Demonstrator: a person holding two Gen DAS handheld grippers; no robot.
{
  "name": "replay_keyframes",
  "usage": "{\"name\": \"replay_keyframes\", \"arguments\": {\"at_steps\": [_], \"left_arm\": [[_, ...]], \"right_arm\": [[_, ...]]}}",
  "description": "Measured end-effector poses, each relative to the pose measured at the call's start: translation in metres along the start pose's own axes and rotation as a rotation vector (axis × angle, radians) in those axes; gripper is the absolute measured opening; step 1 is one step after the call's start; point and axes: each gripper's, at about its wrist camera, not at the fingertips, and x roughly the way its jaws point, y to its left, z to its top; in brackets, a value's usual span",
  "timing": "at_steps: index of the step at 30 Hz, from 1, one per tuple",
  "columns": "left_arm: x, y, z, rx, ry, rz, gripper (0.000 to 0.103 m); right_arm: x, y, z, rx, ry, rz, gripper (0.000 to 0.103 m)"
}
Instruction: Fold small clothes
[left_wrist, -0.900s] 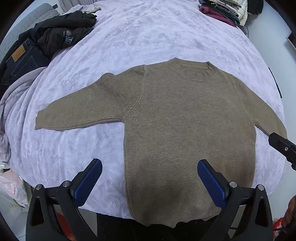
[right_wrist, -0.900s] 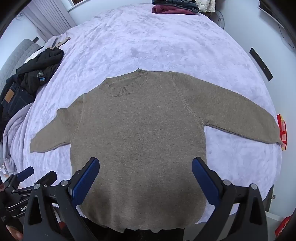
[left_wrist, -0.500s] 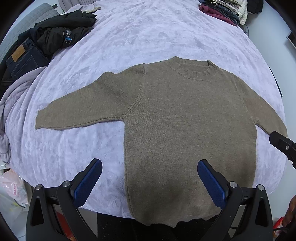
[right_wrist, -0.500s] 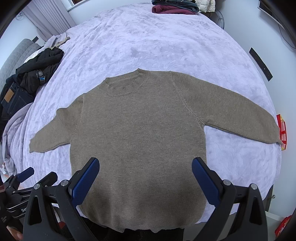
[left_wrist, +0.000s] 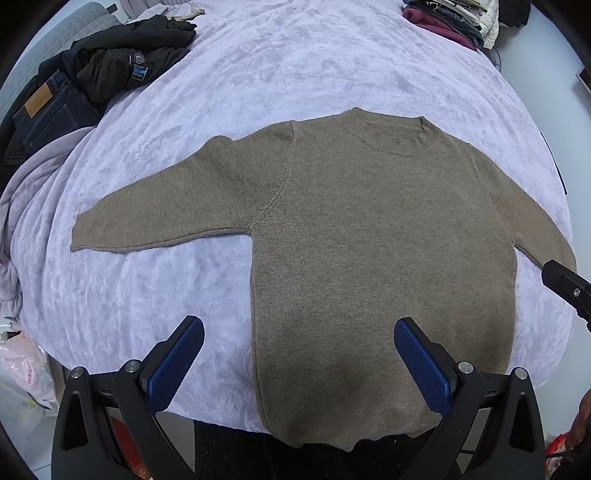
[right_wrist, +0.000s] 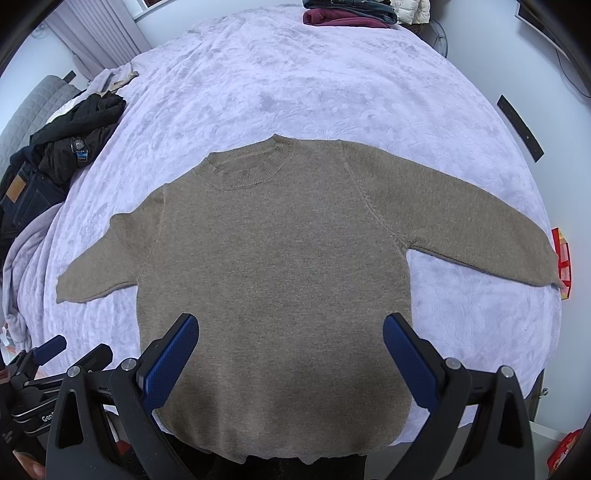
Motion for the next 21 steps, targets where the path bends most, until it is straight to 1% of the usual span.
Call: {"name": "replay_keyframes", "arguments": {"at_steps": [4,15,21], "left_arm": [[0.0003,-0.0001,-0.0002,-0.002,0.001,0.002,0.103],[0.0024,-0.0004,-0.0008,-0.01,0.008,0.005,0.103],[0.0042,0.0005,-0.0028,-0.013,0.012,0.008,0.103]], "right_arm": [[0.0073,-0.0081,-0.0031,-0.002,0.003,0.002,0.1],[0.0094,-0.0049,-0.0049,-0.008,0.002,-0.002,0.1],[0.0111,-0.0017,-0.0039,-0.021,-0.002,-0.026,0.1]]}}
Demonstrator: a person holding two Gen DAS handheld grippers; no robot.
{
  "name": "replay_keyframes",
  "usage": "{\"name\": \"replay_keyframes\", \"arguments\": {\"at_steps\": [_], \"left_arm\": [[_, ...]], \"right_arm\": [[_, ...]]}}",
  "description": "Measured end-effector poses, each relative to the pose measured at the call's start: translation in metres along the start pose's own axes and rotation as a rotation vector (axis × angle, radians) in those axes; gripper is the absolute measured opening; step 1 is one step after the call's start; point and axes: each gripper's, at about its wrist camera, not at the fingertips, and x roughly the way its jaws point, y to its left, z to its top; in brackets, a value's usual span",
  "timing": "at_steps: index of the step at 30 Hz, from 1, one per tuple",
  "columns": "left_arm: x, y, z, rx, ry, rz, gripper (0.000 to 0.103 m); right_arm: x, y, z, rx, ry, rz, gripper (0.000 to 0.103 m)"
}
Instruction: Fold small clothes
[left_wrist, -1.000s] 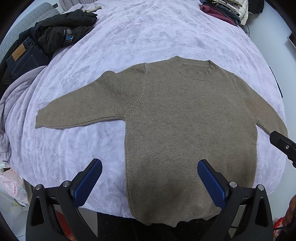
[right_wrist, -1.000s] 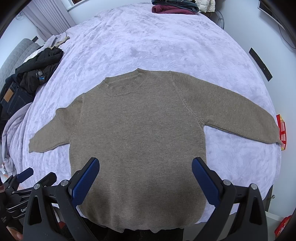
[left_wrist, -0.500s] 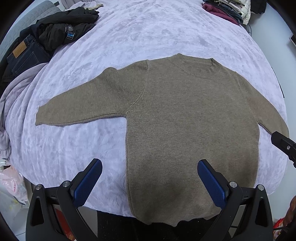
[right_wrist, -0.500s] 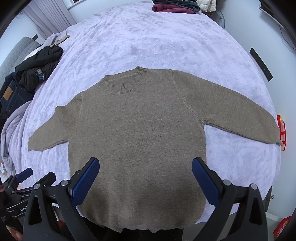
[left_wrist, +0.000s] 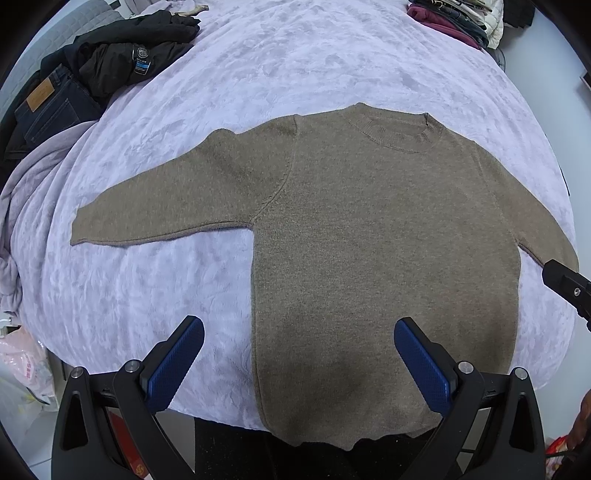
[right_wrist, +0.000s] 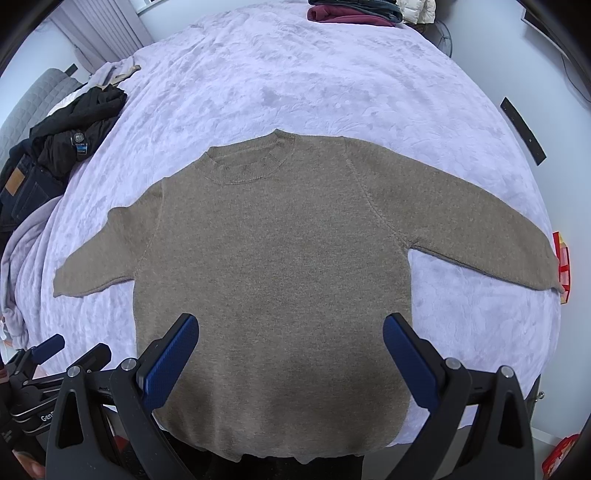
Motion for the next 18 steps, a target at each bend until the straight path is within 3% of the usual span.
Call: {"name": "replay_keyframes", "arguments": {"at_steps": [5,11,18], "left_arm": [[0.001,0.0,0.0,-0.002,0.0,0.001,0.103],[0.01,0.002,-0.001,0.002,-0.002,0.006,0.103],[0.035,0.003,0.001,0.0,0.007,0.018,0.103]], "right_arm": [[0.001,0.003,0.001,-0.042,-0.009,-0.104,0.1],[0.011,0.002,0.001,-0.021,0.055,-0.028,0.1],[0.032,0.004,0.0,-0.044,-0.019,-0.01,0.1]]}}
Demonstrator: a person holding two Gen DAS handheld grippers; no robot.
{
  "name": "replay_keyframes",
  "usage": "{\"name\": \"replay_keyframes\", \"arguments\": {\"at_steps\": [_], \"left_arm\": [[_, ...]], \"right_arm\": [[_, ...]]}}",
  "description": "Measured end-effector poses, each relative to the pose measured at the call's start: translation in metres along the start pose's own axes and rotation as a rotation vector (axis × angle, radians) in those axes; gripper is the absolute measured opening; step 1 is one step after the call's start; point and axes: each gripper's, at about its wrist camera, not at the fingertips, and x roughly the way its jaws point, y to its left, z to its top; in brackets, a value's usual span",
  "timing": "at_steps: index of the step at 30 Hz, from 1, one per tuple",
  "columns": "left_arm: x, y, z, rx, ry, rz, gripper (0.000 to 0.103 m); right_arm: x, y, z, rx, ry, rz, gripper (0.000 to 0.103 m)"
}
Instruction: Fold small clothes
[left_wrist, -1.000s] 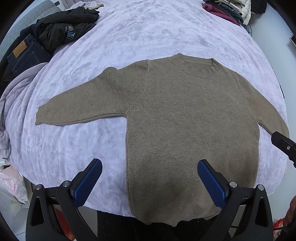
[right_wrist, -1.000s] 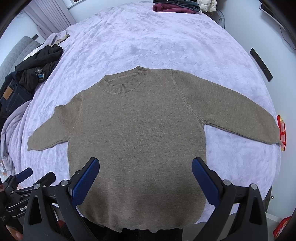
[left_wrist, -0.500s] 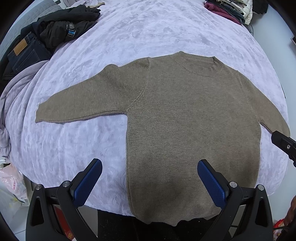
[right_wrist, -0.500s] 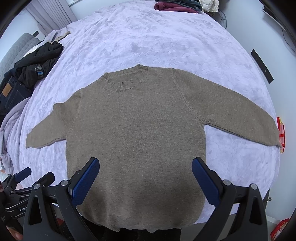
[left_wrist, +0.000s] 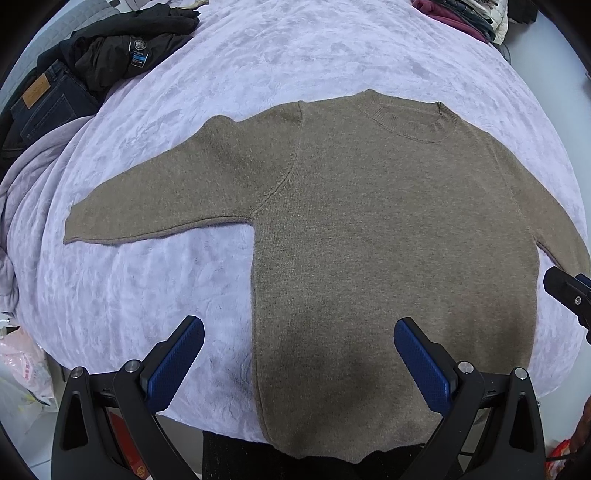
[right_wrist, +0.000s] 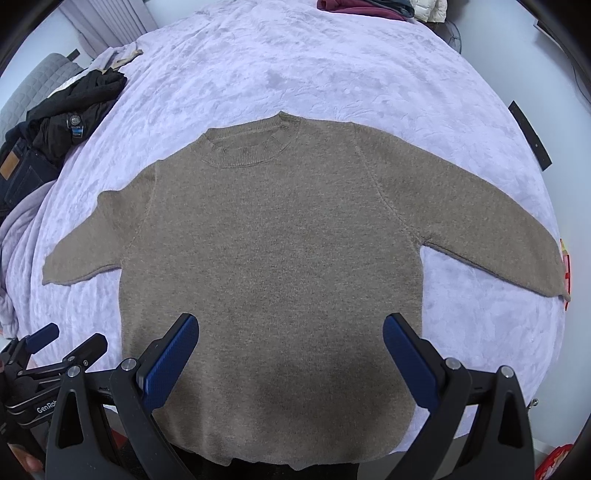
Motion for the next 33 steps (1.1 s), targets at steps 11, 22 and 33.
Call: {"name": "replay_keyframes", "arguments": {"at_steps": [11,22,33], "left_arm": [[0.049,0.001,-0.001,0.009,0.006,0.007,0.103],[0.08,0.013,0.0,-0.032,0.013,-0.002,0.103],[0.086,0.027,0.004,-0.059,0.002,-0.027,0.103]], "right_arm": [[0.048,-0.002,-0.006,0.002,0.019,-0.001,0.1],[0.089,-0.002,-0.017,-0.042,0.041,-0.015,0.1],[0.098,0.0,-0.015,-0.05,0.041,-0.021,0.1]]}}
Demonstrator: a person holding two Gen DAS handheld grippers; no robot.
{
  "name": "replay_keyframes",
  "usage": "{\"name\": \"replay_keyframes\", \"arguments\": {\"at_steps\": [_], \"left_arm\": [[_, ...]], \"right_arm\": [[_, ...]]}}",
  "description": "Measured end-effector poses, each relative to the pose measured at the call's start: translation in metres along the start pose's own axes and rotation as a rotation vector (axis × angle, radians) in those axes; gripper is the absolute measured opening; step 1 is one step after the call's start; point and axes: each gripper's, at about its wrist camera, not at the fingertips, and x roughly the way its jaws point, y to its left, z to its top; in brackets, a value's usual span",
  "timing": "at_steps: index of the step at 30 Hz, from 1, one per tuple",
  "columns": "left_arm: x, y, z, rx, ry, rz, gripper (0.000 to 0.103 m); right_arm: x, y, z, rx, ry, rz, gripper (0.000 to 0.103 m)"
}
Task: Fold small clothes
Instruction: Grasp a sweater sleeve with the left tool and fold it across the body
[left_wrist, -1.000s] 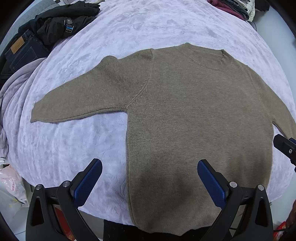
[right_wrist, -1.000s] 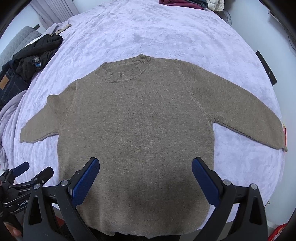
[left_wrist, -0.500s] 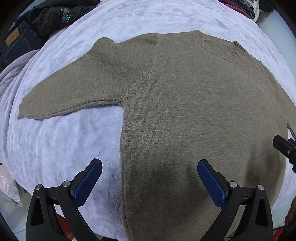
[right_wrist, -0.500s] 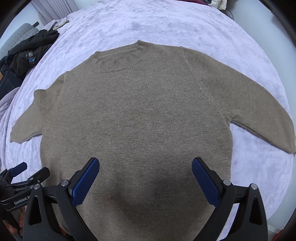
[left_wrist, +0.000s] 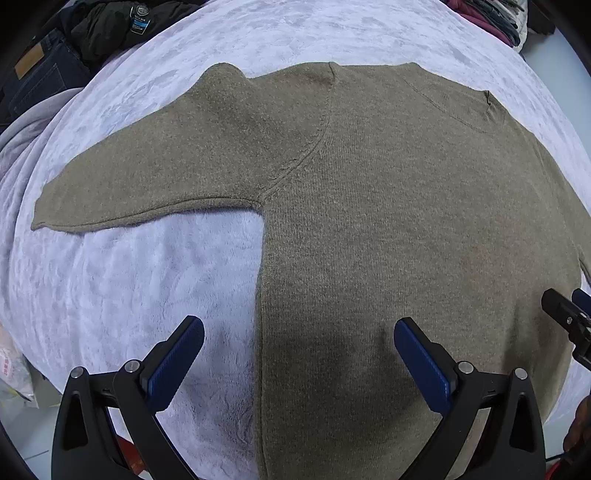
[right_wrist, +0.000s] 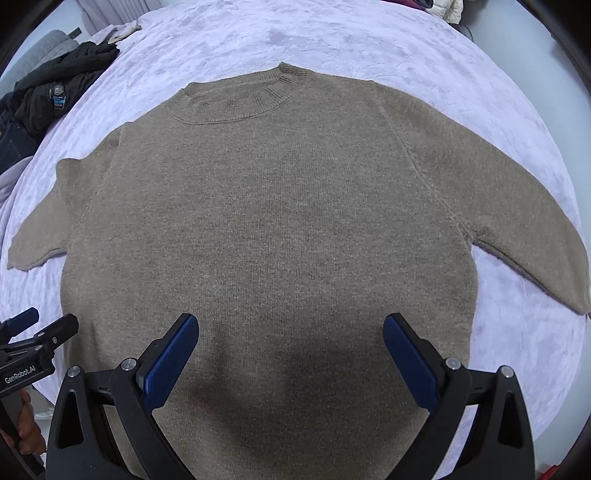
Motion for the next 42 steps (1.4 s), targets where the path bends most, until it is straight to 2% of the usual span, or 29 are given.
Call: {"name": "replay_keyframes", "arguments": {"at_steps": [2,4,6,9,12,14,16,19,21,23,25,26,27,28,29,31,33,35,38,42], "left_arm": [[0.002,0.008,0.004,-0.022,-0.005,-0.041,0.103],[0.004,0.026,0.009,-0.075,-0.013,-0.126,0.103],[0.006,0.059,0.016,-0.163,-0.048,-0.183,0.103],[0.01,0.125,0.026,-0.339,-0.119,-0.228,0.103],[0.018,0.198,0.029,-0.51,-0.181,-0.238,0.103],[0.027,0.238,0.028,-0.6,-0.205,-0.241,0.103],[0.039,0.27,0.026,-0.677,-0.216,-0.281,0.103],[0.057,0.293,0.025,-0.76,-0.235,-0.377,0.103],[0.065,0.3,0.031,-0.781,-0.257,-0.405,0.103],[0.065,0.3,0.039,-0.778,-0.29,-0.406,0.103],[0.063,0.298,0.046,-0.772,-0.31,-0.387,0.094],[0.063,0.3,0.047,-0.766,-0.314,-0.369,0.071],[0.064,0.301,0.049,-0.759,-0.305,-0.346,0.036],[0.067,0.303,0.05,-0.76,-0.292,-0.345,0.018],[0.07,0.305,0.048,-0.767,-0.29,-0.372,0.01],[0.064,0.308,0.042,-0.776,-0.308,-0.384,0.01],[0.044,0.3,0.042,-0.723,-0.357,-0.352,0.01],[0.022,0.285,0.048,-0.651,-0.405,-0.355,0.01],[-0.017,0.246,0.061,-0.516,-0.473,-0.375,0.01],[-0.059,0.165,0.086,-0.307,-0.526,-0.451,0.01]], "right_arm": [[-0.001,0.004,0.003,-0.01,-0.008,0.0,0.1],[-0.002,0.01,0.004,-0.02,-0.004,0.004,0.1],[-0.004,0.018,0.007,-0.032,-0.008,0.016,0.1],[-0.009,0.037,0.011,-0.065,-0.024,0.061,0.1],[-0.009,0.064,0.014,-0.112,-0.033,0.127,0.1],[-0.006,0.085,0.014,-0.146,-0.025,0.159,0.1],[-0.001,0.103,0.012,-0.173,-0.003,0.188,0.1],[0.006,0.131,0.006,-0.213,0.026,0.231,0.1],[0.01,0.147,0.003,-0.242,0.044,0.247,0.1],[0.011,0.158,-0.003,-0.266,0.064,0.264,0.1],[0.012,0.166,-0.006,-0.285,0.074,0.27,0.1],[0.012,0.169,-0.007,-0.293,0.078,0.273,0.1],[0.011,0.171,-0.008,-0.298,0.082,0.277,0.1],[0.011,0.172,-0.008,-0.3,0.083,0.281,0.1],[0.009,0.173,-0.009,-0.299,0.082,0.288,0.1],[0.01,0.17,-0.008,-0.294,0.082,0.299,0.1],[0.005,0.166,-0.007,-0.285,0.073,0.317,0.1],[0.004,0.159,-0.005,-0.275,0.054,0.319,0.1],[0.003,0.146,0.001,-0.244,0.037,0.313,0.1],[-0.003,0.116,0.01,-0.176,0.014,0.303,0.1]]}}
